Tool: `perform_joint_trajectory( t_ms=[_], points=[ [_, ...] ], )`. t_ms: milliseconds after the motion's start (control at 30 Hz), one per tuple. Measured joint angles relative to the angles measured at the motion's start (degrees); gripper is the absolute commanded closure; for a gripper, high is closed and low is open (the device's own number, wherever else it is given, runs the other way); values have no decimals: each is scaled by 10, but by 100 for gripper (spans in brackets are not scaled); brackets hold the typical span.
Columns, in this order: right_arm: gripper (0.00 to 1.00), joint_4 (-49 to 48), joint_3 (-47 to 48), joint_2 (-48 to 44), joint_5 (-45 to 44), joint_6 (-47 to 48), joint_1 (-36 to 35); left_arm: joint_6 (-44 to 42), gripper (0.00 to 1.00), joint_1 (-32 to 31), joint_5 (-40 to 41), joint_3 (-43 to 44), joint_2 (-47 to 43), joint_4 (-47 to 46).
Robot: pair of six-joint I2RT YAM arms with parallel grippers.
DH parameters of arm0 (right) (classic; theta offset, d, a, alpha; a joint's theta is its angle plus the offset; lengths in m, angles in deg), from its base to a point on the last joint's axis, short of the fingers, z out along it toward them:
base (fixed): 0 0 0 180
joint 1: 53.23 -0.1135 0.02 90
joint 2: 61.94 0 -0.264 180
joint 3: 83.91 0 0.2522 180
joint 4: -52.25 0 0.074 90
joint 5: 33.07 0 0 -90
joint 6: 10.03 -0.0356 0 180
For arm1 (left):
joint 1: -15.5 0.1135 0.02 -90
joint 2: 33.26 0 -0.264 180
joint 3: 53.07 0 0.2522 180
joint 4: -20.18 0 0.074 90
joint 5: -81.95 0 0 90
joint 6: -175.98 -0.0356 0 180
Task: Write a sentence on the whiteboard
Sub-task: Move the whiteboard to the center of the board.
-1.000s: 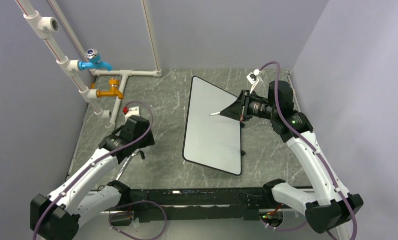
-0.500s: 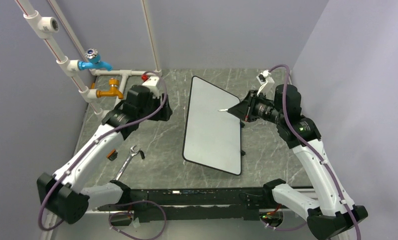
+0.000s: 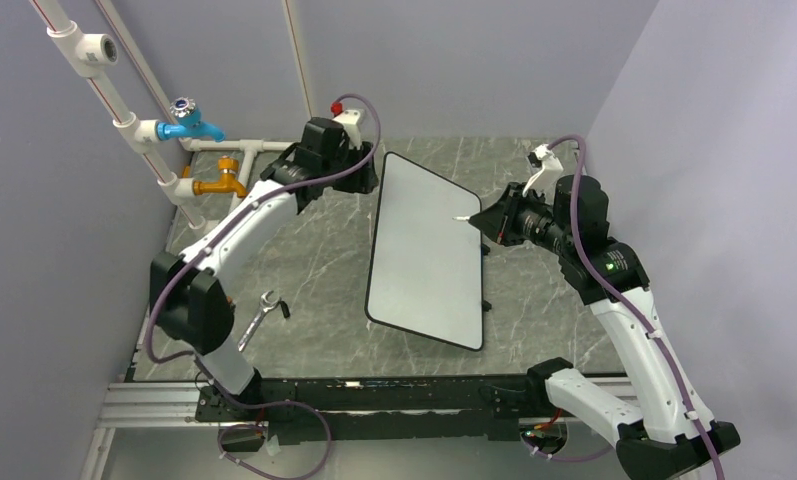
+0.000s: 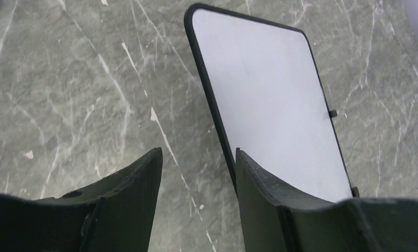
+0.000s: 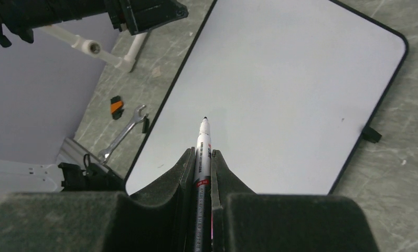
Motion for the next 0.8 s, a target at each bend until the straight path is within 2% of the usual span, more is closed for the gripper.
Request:
perform_joint_trajectory(
  t_ms=[400,600,800],
  points=[
    [100,10,0,1,-40,24,0,14,62,2,-46,98,131,-8],
    [100,12,0,2,-47,35,0,20,67,2,-76,126,162,-13],
    [100,17,0,2,-55,45,0,23,68,0,-98,158,197,-15]
  ],
)
